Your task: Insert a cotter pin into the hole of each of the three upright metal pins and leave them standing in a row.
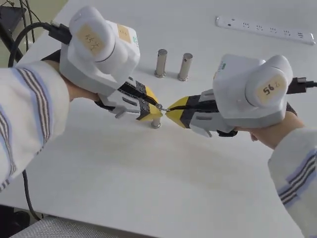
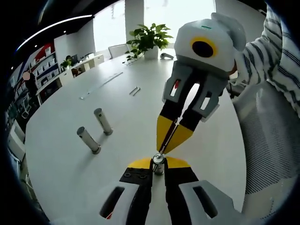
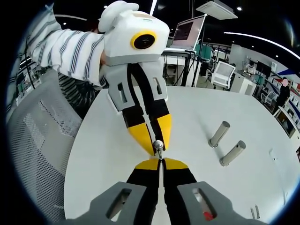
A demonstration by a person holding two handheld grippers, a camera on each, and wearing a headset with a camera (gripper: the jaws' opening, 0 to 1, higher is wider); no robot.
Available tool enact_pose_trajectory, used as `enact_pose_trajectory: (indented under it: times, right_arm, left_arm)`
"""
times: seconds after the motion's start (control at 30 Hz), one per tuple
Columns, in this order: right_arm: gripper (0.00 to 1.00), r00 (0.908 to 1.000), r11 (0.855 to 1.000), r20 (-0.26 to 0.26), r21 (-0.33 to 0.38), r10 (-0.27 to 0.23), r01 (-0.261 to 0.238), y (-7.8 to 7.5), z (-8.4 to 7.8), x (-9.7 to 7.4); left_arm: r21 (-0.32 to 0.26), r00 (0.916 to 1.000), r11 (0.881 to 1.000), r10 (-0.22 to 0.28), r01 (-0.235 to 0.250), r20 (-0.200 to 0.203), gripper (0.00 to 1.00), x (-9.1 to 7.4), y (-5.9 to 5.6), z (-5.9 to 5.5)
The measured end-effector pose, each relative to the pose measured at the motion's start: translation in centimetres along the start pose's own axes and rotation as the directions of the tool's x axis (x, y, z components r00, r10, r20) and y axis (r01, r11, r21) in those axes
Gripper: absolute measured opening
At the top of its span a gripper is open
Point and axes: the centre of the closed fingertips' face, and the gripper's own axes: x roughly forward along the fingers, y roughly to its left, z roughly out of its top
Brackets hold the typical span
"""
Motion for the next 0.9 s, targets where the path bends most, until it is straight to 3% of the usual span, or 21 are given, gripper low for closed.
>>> enact_pose_trajectory:
  times: [0.37,0.57,0.67,0.9]
  right_arm:
    - [0.0,0.9991,0.993,-0.019,-0.108,0.038,-0.04,0.1,0.4,0.7]
    - [0.0,0.9986,0.995,-0.002,-0.087,0.052,-0.052,0.0,0.3,0.3]
    - [0.05,0.9977,0.995,-0.009,-0.077,0.067,-0.068,0.3,0.1,-0.1]
    - [0.0,0.9978,0.995,-0.016,-0.081,0.064,-0.065,0.2,-0.1,-0.4]
  left_arm:
    - [0.014,1.0,1.0,0.001,-0.001,-0.008,0.05,0.2,-0.2,-0.1]
    - [0.015,1.0,1.0,0.0,0.0,-0.001,0.05,0.2,-0.4,-0.1]
    - [0.023,1.0,1.0,-0.001,0.001,-0.003,0.05,0.3,-0.5,0.0]
    - [0.059,0.9999,0.998,-0.005,0.006,-0.011,0.05,0.3,-0.5,0.0]
